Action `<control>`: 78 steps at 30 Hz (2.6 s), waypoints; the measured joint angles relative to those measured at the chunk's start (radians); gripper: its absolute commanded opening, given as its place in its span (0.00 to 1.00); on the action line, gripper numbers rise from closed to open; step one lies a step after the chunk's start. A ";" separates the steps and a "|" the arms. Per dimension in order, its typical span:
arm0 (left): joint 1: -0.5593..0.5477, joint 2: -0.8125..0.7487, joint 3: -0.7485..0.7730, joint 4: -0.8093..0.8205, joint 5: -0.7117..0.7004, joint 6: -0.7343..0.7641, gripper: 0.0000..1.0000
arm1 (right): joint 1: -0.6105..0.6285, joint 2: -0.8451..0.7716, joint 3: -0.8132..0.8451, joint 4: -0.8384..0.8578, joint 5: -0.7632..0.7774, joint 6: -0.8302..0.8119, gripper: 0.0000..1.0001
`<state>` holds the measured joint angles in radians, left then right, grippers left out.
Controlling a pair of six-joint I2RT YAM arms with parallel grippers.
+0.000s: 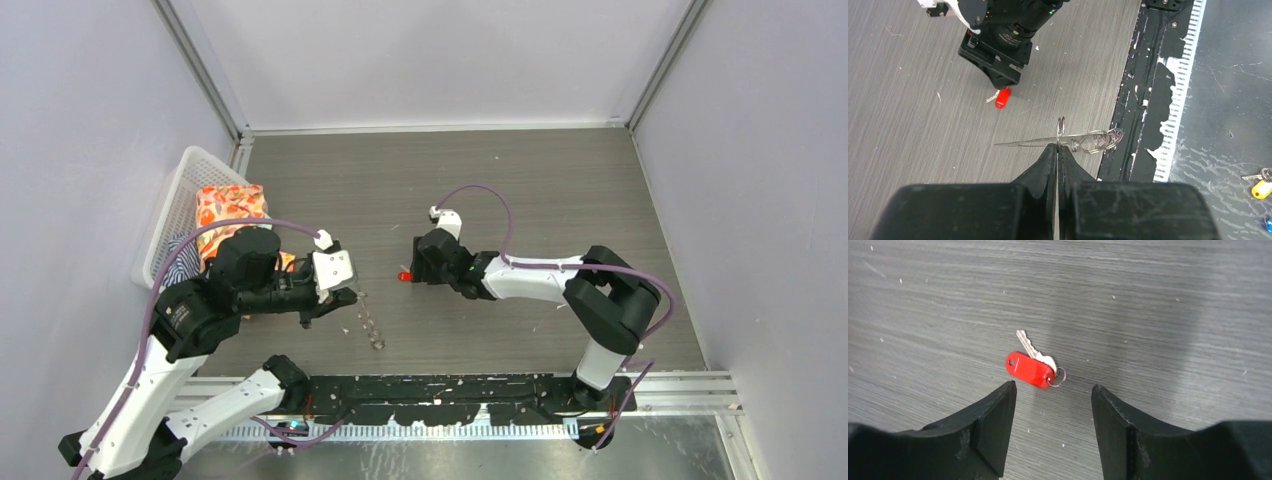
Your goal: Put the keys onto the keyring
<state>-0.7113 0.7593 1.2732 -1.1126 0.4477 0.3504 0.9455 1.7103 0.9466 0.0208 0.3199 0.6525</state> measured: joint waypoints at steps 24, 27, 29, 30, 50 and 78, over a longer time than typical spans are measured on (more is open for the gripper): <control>0.000 -0.005 0.000 0.010 0.000 0.017 0.00 | -0.056 0.105 0.063 -0.113 -0.122 0.523 0.35; 0.000 -0.010 0.004 0.010 0.000 0.017 0.00 | -0.056 0.111 0.064 -0.105 -0.116 0.533 0.31; 0.000 -0.012 0.007 0.010 -0.001 0.018 0.00 | -0.057 0.114 0.064 -0.101 -0.111 0.536 0.29; 0.000 -0.014 0.009 0.010 -0.002 0.019 0.00 | -0.057 0.116 0.064 -0.100 -0.108 0.537 0.28; 0.000 -0.016 0.020 0.008 -0.003 0.020 0.00 | -0.060 0.125 0.064 -0.053 -0.053 0.481 0.01; 0.000 0.026 -0.124 0.106 -0.150 -0.003 0.00 | 0.213 -0.603 0.021 -0.119 -0.457 -0.342 0.01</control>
<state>-0.7113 0.7853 1.1488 -1.0061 0.2977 0.3477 1.1584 1.1069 0.9676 -0.0978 -0.1368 0.3103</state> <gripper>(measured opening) 0.010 0.021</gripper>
